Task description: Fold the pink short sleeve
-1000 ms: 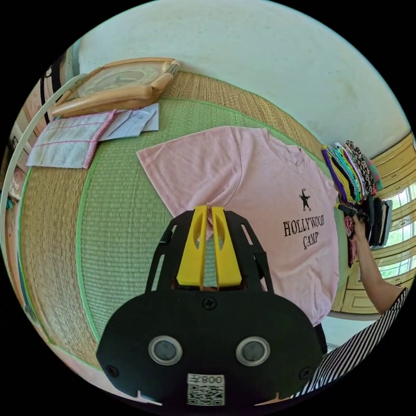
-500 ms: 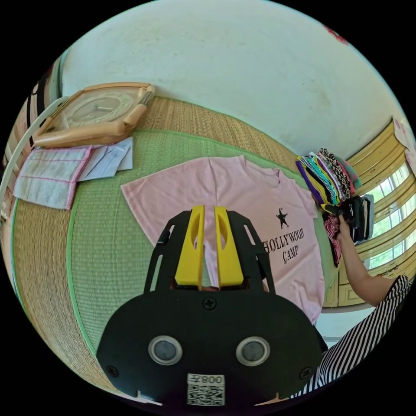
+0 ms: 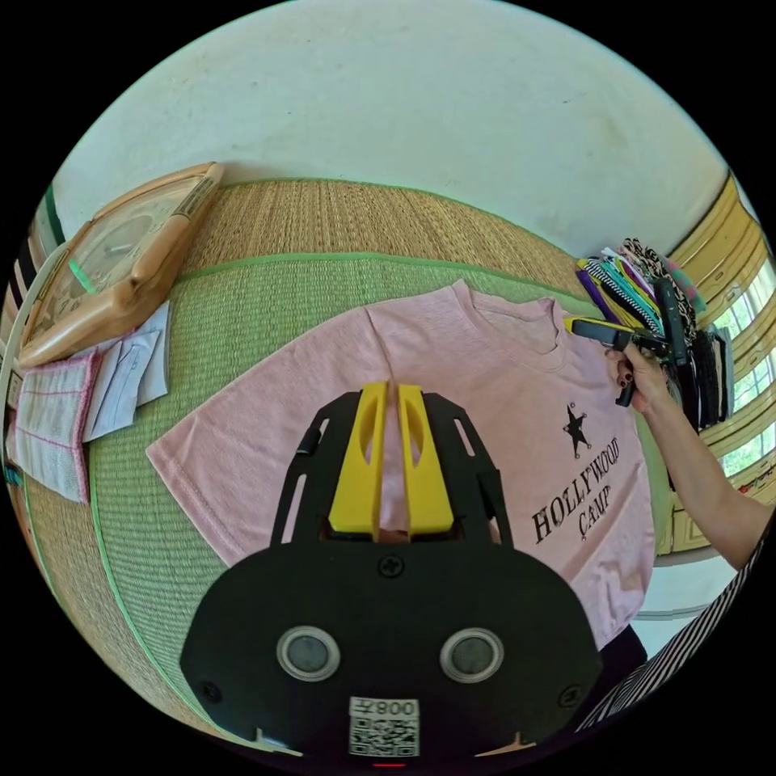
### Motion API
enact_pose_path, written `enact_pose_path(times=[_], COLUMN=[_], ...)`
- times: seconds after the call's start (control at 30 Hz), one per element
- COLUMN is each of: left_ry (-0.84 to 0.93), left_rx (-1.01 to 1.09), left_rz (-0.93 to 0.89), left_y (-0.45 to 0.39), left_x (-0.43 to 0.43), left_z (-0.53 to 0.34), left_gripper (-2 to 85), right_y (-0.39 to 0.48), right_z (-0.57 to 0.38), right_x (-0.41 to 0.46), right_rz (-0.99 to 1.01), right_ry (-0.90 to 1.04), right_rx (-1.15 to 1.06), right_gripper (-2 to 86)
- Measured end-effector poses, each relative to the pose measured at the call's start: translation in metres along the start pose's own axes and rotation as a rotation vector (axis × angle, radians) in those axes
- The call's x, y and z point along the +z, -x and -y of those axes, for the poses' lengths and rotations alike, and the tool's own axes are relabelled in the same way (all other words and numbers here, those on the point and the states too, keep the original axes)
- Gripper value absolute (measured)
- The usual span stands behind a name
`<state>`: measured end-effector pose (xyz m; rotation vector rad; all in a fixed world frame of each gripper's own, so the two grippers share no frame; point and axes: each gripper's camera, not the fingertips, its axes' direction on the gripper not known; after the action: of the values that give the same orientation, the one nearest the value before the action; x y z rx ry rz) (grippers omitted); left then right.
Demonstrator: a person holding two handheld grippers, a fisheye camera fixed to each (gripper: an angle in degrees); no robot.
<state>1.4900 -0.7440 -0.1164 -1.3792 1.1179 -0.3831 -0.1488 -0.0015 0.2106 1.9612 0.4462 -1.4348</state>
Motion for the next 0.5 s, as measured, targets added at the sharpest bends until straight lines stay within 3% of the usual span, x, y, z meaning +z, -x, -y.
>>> enact_pose_path(times=[0.13, 0.3, 0.5], left_ry=[0.011, -0.007, -0.076], left_rx=[0.034, -0.038, -0.002], left_rz=[0.005, 0.052, 0.036], left_y=[-0.011, -0.017, -0.039], left_x=[-0.005, -0.013, -0.039], left_z=[0.003, 0.002, -0.019], left_gripper=[1.2, 0.6, 0.4], right_y=[0.021, 0.001, 0.029], right_z=[-0.004, 0.003, -0.016], right_x=[0.003, 0.000, -0.017], right_rz=[-0.056, 0.031, 0.015], right_ry=[0.006, 0.007, -0.058], right_rx=[-0.043, 0.113, 0.044], right_gripper=[0.1, 0.1, 0.0])
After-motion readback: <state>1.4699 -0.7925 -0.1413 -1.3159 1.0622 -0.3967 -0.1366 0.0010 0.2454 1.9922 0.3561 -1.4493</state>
